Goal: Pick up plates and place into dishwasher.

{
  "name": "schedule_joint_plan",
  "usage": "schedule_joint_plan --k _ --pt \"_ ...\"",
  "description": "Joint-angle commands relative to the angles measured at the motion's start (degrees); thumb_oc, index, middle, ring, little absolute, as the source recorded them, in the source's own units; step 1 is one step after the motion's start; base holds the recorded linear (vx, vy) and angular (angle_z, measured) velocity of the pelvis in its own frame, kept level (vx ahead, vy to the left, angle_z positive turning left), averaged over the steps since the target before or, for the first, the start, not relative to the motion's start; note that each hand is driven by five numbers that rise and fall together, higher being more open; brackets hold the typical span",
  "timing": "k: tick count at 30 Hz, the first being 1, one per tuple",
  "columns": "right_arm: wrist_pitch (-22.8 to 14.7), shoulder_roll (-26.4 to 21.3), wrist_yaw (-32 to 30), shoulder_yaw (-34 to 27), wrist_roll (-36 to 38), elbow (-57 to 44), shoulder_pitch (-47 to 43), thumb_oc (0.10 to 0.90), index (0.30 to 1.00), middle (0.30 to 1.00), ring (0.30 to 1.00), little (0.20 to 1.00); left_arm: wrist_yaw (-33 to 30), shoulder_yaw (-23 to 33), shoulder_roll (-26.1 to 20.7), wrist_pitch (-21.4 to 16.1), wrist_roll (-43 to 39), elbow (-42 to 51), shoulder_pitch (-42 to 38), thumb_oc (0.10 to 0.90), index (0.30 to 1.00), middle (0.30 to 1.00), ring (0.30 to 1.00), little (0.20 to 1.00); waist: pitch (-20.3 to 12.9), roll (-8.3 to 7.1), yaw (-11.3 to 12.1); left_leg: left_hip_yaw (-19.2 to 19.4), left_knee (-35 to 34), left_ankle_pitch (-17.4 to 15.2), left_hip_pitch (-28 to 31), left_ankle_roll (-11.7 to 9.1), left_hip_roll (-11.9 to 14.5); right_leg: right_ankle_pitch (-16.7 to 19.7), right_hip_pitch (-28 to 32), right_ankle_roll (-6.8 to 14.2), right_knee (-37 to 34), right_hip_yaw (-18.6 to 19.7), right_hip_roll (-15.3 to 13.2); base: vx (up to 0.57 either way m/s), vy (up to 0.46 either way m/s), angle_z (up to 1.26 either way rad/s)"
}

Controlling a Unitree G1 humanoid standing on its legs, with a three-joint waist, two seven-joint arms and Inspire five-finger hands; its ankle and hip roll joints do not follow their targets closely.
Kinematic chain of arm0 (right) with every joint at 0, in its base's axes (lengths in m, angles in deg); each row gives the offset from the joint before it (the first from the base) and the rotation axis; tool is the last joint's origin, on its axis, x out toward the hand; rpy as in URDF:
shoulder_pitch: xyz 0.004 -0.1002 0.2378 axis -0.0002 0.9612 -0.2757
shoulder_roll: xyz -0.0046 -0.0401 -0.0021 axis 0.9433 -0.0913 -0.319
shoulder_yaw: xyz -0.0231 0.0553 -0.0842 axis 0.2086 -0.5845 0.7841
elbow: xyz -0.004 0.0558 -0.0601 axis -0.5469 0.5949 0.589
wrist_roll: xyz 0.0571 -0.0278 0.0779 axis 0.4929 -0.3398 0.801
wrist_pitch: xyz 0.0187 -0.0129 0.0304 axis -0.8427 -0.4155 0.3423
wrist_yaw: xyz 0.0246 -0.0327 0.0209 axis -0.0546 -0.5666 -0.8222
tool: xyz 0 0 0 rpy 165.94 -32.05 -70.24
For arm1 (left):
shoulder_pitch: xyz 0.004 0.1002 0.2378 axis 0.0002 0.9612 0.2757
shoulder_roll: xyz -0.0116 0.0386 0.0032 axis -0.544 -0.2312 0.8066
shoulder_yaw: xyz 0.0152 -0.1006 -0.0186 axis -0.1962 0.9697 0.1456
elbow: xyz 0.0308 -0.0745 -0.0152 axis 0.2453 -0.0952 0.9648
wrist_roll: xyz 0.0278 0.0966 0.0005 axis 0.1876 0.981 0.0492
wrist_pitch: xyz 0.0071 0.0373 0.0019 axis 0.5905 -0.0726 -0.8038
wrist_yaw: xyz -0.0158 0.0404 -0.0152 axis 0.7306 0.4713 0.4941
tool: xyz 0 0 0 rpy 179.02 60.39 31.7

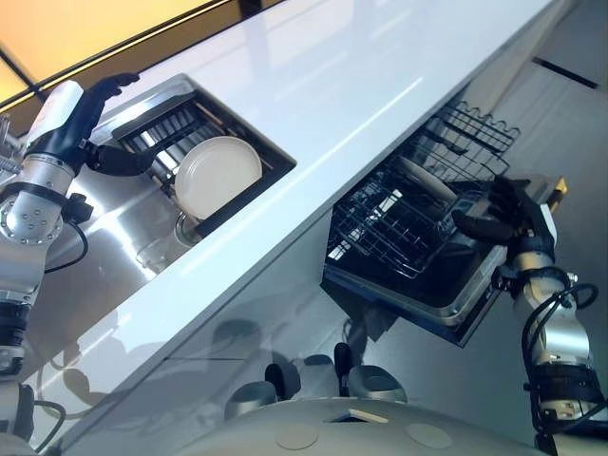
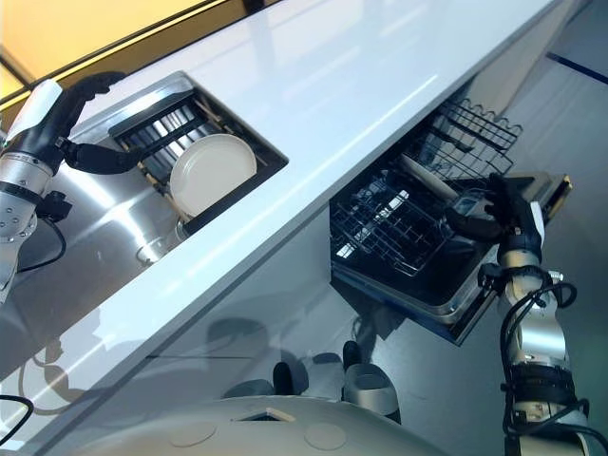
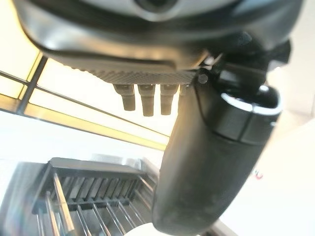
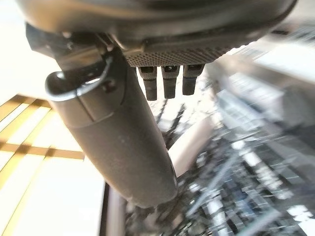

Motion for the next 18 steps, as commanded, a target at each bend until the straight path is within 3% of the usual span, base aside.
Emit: schedule_joint_plan --k 1,2,4,7,11,18 --pt "-6.1 -0.3 13.8 0.0 8.8 -5.1 -1.1 0.8 0.9 0.9 0.9 0.9 1.4 0.3 -5.9 3.1 0.5 -4.2 -6.8 0.8 0.9 0.9 0.9 0.9 -5.9 0.82 -1.2 1.0 1.0 -2.6 -2.4 2.4 -3.8 -3.6 0.9 5.2 2.6 -2.6 -1.7 -0.02 0.096 -0.12" --pt "-4.2 0.9 23.7 1.8 11.7 -5.7 0.0 0.8 0.9 0.9 0.9 0.9 2.7 -0.4 -5.9 4.5 -0.1 -5.2 -7.7 0.8 0.9 0.9 0.9 0.9 -5.8 0.88 -1.6 1.3 1.0 -2.6 -2.5 2.6 -3.9 -3.4 0.6 5.3 2.7 -2.6 -1.8 -0.03 0.081 -0.19" --pt "-1.0 1.0 37.0 5.4 10.6 -6.6 1.7 0.8 0.9 0.9 0.9 0.9 4.9 -1.6 -6.5 5.8 -1.4 -8.0 -10.1 0.8 0.9 0.9 0.9 0.9 -5.8 0.76 -2.2 1.9 1.1 -2.6 -2.8 2.8 -4.1 -3.3 -0.2 5.6 3.2 -2.5 -2.0 -0.05 0.054 -0.22" --pt "-2.2 -2.3 44.5 12.4 8.5 -6.3 3.5 0.8 0.9 0.9 0.9 0.9 6.4 -6.5 -8.5 5.9 -5.3 -14.8 -15.7 0.8 0.9 0.9 0.9 0.9 -5.9 0.54 -2.7 2.6 1.1 -2.6 -3.2 2.8 -4.4 -3.1 -1.0 6.2 3.7 -2.4 -2.3 -0.05 0.047 -0.06" --pt "-1.5 -6.3 45.5 19.2 7.1 -5.6 3.2 0.8 0.9 0.9 0.9 0.9 5.8 -13.9 -10.0 7.4 -7.7 -20.9 -23.5 0.8 0.9 0.9 0.9 0.9 -5.7 0.28 -2.8 3.2 1.0 -2.4 -3.5 2.8 -4.6 -2.6 -1.9 6.8 4.0 -2.5 -2.8 -0.03 0.051 -0.15" --pt "-0.9 -6.1 43.6 24.1 2.7 -6.2 3.9 0.8 0.9 0.9 0.9 0.9 4.8 -15.1 -9.3 13.4 -13.2 -22.8 -25.6 0.8 0.9 0.9 0.9 0.9 -4.7 0.16 -2.5 3.2 1.0 -2.6 -4.0 3.5 -5.1 -2.2 -3.0 7.5 4.9 -2.6 -3.4 -0.01 0.041 -0.03"
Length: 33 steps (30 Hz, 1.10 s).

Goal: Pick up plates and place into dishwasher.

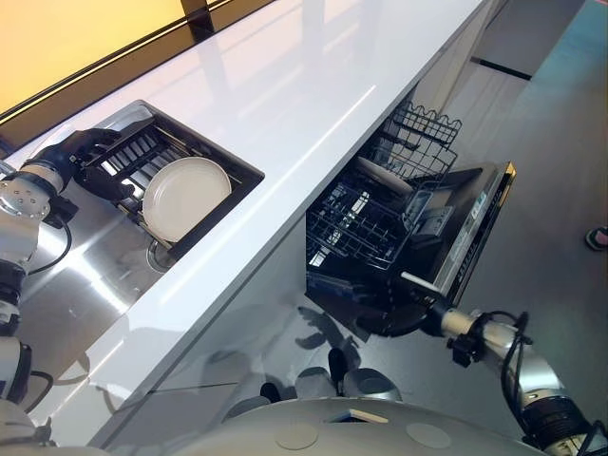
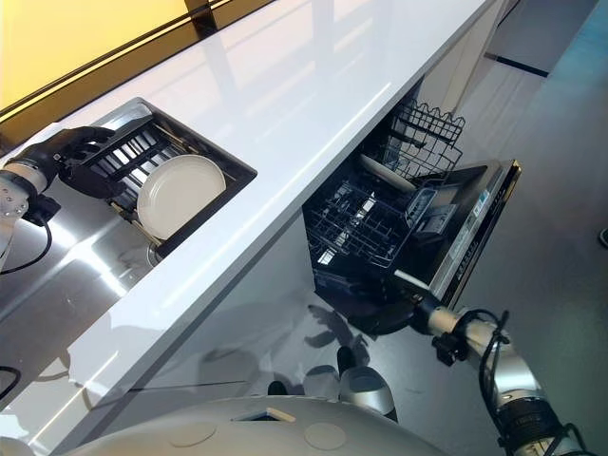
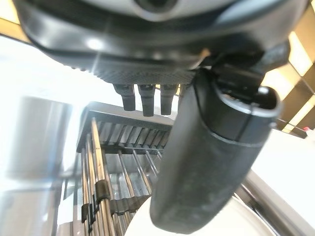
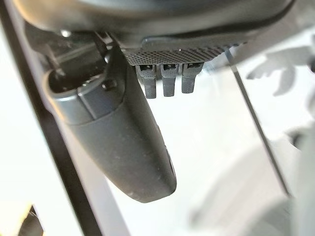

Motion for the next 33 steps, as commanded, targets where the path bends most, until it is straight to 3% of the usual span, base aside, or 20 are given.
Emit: schedule_joint_plan --k 1,13,20,27,33 --pt "-3.1 -1.4 0.6 -1.1 1.0 -6.3 -2.7 0.8 0.9 0.9 0.9 0.9 -3.8 1.8 -5.0 1.5 -4.5 -2.0 -9.5 0.8 0.9 0.9 0.9 0.9 -0.7 1.69 -0.1 0.0 1.1 -2.1 -2.6 3.2 -4.6 -3.7 -0.2 7.2 5.0 -3.6 -3.4 0.01 0.034 -0.03" --pt "-3.3 -0.7 -3.8 1.7 -1.8 -8.7 -1.6 0.8 0.9 0.9 0.9 0.9 -8.5 2.8 -4.3 -0.3 -9.6 -2.3 -10.4 0.8 0.9 0.9 0.9 0.9 -0.3 1.39 0.3 0.3 1.3 -2.4 -3.2 3.7 -4.9 -3.8 -1.4 7.7 6.0 -3.9 -4.1 0.0 0.006 0.0" --pt "-2.6 -0.5 -12.8 4.2 -13.3 -7.4 -1.0 0.8 0.9 0.9 0.9 0.9 -6.0 3.2 -3.1 2.6 -16.1 -1.2 -10.2 0.8 0.9 0.9 0.9 0.9 -0.2 1.29 0.7 -0.4 1.5 -2.8 -3.1 4.0 -5.1 -3.4 -1.8 8.3 7.1 -4.3 -4.5 0.05 0.012 0.0" --pt "-5.7 4.3 -23.0 10.6 -23.8 4.5 -2.1 0.8 0.9 0.9 0.9 0.9 -10.5 3.5 -0.2 1.4 -20.4 0.3 -13.7 0.8 0.9 0.9 0.9 0.9 1.0 1.87 1.1 -0.8 2.9 -3.8 -3.7 4.8 -5.7 -3.6 -3.2 8.5 8.6 -4.2 -5.3 0.07 0.042 0.05" --pt "-8.2 7.0 -29.5 14.6 -33.3 16.5 -4.4 0.8 0.9 0.9 0.9 0.9 -7.5 -0.6 1.0 3.4 -19.5 1.2 -18.5 0.8 0.9 0.9 0.9 0.9 1.9 2.7 1.9 -1.4 4.3 -4.5 -4.9 5.2 -6.0 -4.0 -4.0 8.7 9.3 -3.6 -5.8 0.05 0.034 0.02"
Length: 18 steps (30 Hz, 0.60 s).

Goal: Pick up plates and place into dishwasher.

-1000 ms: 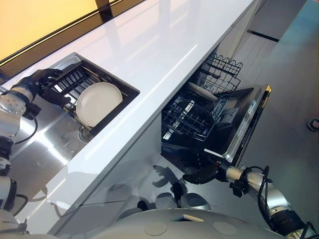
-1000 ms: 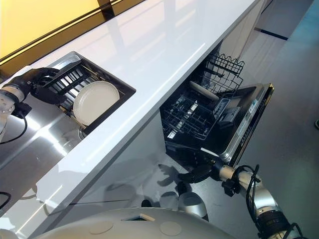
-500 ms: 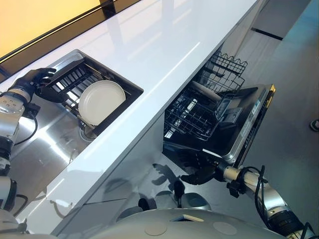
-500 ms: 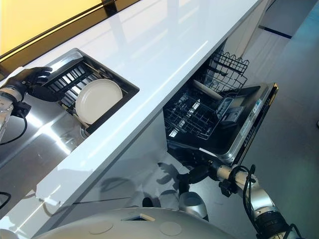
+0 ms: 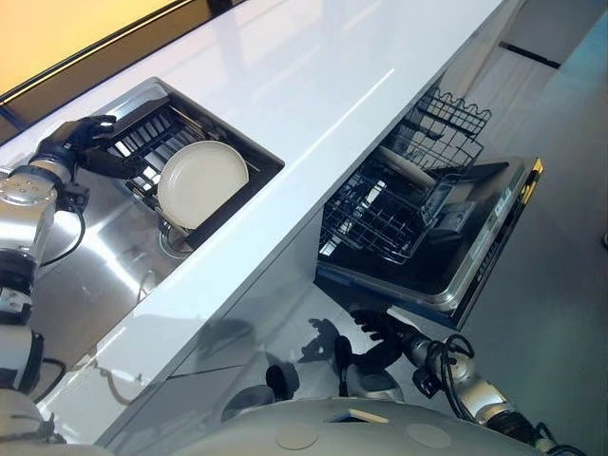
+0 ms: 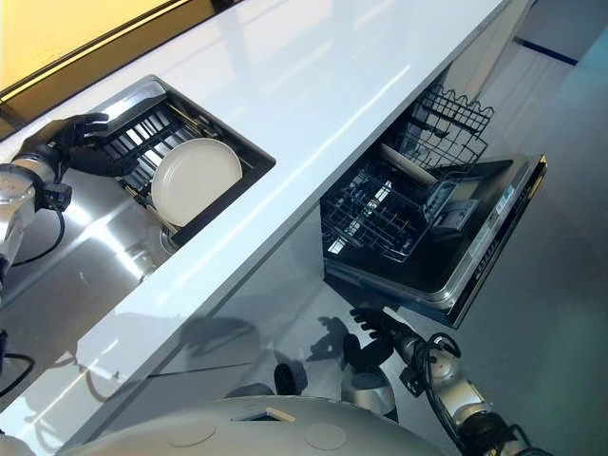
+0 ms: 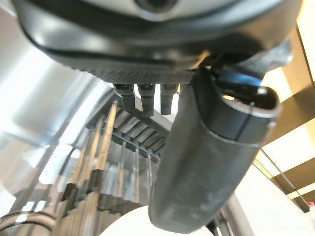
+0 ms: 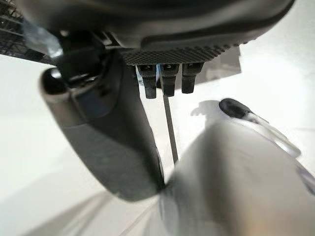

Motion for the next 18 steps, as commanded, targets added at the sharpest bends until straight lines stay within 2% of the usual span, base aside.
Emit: schedule_joint_plan --k 1,10,18 --pt "-3.5 -1.6 -3.9 4.0 -5.3 1.6 -0.9 0.8 0.9 0.9 0.9 0.9 -0.6 -0.6 -1.4 -2.9 -0.3 2.0 -13.0 0.8 0.9 0.9 0.9 0.9 -1.3 2.89 0.2 -0.9 4.3 -4.4 -4.0 4.0 -4.9 -4.0 -3.4 7.8 9.3 -0.3 -3.5 0.06 0.01 0.04" --pt "-5.2 -0.2 -7.0 4.1 -5.8 6.8 -1.1 0.8 0.9 0.9 0.9 0.9 -9.1 -2.8 -0.5 -6.1 0.5 4.0 -17.8 0.8 0.9 0.9 0.9 0.9 0.2 2.89 -0.2 -1.4 5.2 -4.7 -5.3 4.3 -5.1 -4.0 -4.7 8.0 10.1 1.0 -3.4 0.04 0.001 0.07" --pt "-6.5 0.6 -7.6 3.7 -6.3 8.1 -0.6 0.8 0.9 0.9 0.9 0.9 -6.4 -3.0 -0.2 -4.8 -1.5 5.6 -17.8 0.8 0.9 0.9 0.9 0.9 0.0 2.57 -0.5 -1.1 5.4 -4.8 -5.1 4.3 -4.9 -4.4 -4.8 7.7 10.4 1.4 -2.8 0.04 -0.026 0.0"
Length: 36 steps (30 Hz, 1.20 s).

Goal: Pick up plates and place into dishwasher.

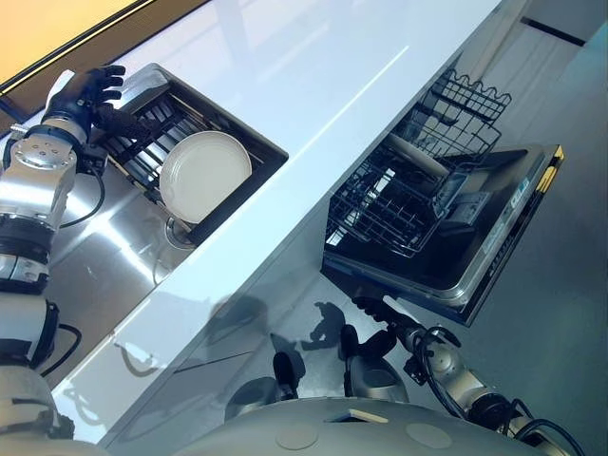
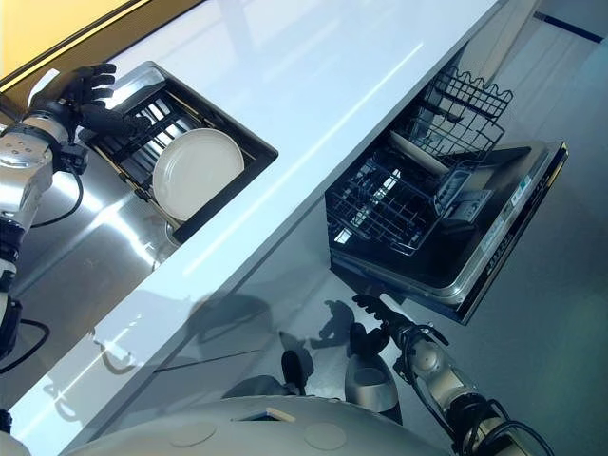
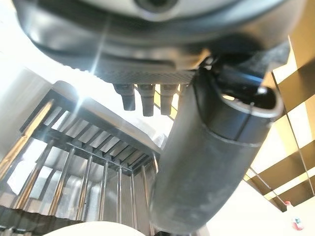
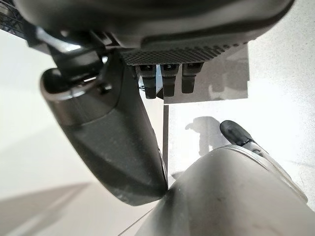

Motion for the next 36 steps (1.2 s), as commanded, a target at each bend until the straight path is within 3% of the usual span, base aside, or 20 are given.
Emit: schedule_joint_plan --k 1,7,16,26,34,35,36 --pt "-1.5 -0.6 -0.4 2.1 -2.5 0.9 2.6 0.8 0.9 0.9 0.9 0.9 0.1 0.7 -2.7 -3.7 -1.8 4.3 -10.5 0.8 0.9 0.9 0.9 0.9 -2.1 1.08 0.0 0.1 5.4 -5.0 -4.1 4.1 -4.6 -4.2 -4.4 7.4 10.4 2.6 -2.4 0.04 -0.03 0.0" --pt "-0.5 -0.3 -0.3 1.9 -2.6 0.6 2.8 0.8 0.9 0.9 0.9 0.9 7.3 -0.4 -1.1 -0.4 1.8 2.8 -9.6 0.8 0.9 0.9 0.9 0.9 -1.5 0.77 -0.5 0.3 6.2 -5.4 -3.9 4.2 -4.5 -3.8 -4.8 7.5 10.9 2.9 -2.2 0.03 -0.02 0.0" --pt "-0.7 -1.2 -0.5 1.1 -2.9 0.3 2.4 0.8 0.9 0.9 0.9 0.9 14.0 -2.3 0.1 -0.3 0.9 -1.3 -8.9 0.8 0.9 0.9 0.9 0.9 0.3 0.1 -1.6 1.1 7.6 -5.5 -5.0 4.4 -4.3 -3.3 -5.8 7.4 10.9 4.1 -1.4 0.0 -0.004 -0.09" --pt "-1.3 -2.5 -1.1 2.6 0.0 0.2 0.6 0.8 0.9 0.9 0.9 0.9 9.3 -5.9 2.8 0.8 2.4 -7.7 -15.1 0.8 0.9 0.9 0.9 0.9 3.6 -1.81 -2.7 1.7 9.7 -5.1 -8.7 4.6 -3.7 -2.3 -8.3 7.2 11.2 5.6 -0.6 -0.03 -0.017 -0.07" --pt "-1.1 -2.7 -2.0 3.5 1.8 -0.5 -1.1 0.8 0.9 0.9 0.9 0.9 8.2 -7.2 3.0 1.7 0.0 -10.5 -18.0 0.8 0.9 0.9 0.9 0.9 5.9 -2.11 -2.8 1.3 10.6 -4.5 -11.4 4.6 -3.5 -1.9 -9.9 6.8 11.2 6.6 -0.2 -0.05 -0.008 -0.01" --pt "-1.0 -2.6 -2.0 3.4 1.8 -0.5 -1.2 0.8 0.9 0.9 0.9 0.9 8.7 -7.1 2.9 1.6 -1.1 -10.4 -18.1 0.383 0.542 0.542 0.542 0.483 6.0 -2.04 -2.8 1.2 10.6 -4.4 -11.5 4.5 -3.5 -1.9 -10.0 6.8 11.1 6.6 -0.3 -0.04 0.006 0.01" --pt "-1.0 -2.5 -2.1 3.2 1.6 -0.4 -1.3 0.8 0.9 0.9 0.9 0.9 9.6 -7.1 2.8 1.1 -1.7 -10.0 -18.0 0.1 0.3 0.3 0.3 0.2 6.1 -1.92 -2.7 1.1 10.5 -4.3 -11.6 4.5 -3.6 -2.0 -9.9 6.8 11.1 6.6 -0.3 -0.03 0.011 0.04"
